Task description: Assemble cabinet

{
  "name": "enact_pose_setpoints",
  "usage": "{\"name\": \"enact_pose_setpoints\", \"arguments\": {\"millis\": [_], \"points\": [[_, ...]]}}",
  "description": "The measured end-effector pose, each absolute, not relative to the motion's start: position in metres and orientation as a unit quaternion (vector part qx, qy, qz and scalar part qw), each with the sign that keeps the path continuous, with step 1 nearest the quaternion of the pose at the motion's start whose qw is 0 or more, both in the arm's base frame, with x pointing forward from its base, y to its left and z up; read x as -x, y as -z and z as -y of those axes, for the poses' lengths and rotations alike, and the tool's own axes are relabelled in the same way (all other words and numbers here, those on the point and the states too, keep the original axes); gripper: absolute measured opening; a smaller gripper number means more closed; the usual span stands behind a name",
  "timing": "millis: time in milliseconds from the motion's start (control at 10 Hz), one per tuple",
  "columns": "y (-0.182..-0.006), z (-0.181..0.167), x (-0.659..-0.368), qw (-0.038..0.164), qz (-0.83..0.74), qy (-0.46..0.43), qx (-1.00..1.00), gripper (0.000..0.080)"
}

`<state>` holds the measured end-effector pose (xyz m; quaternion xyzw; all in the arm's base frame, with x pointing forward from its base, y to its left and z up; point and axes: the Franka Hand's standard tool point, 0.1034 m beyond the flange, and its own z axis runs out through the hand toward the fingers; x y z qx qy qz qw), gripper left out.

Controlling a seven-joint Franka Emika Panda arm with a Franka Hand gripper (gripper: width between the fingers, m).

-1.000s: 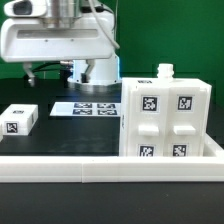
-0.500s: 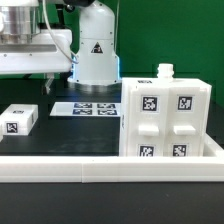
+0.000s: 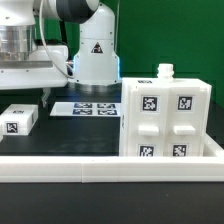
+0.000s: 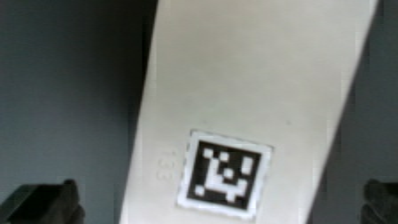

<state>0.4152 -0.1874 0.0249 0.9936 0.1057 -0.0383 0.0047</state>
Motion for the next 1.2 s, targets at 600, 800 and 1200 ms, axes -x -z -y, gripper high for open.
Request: {"name": "enact_pose_setpoints", "arguments": {"millis": [600,800,1200], "points": [[-0.0088,0.1879,-0.4115,0.015,-0.109,0.037,-0.993,0.0688],[-0.0088,0.1879,-0.4115,0.015,-0.109,0.037,-0.993,0.0560],[-0.0112,0.1856,-0.4115,0.012,-0.112,0.040,-0.993,0.0560]]}}
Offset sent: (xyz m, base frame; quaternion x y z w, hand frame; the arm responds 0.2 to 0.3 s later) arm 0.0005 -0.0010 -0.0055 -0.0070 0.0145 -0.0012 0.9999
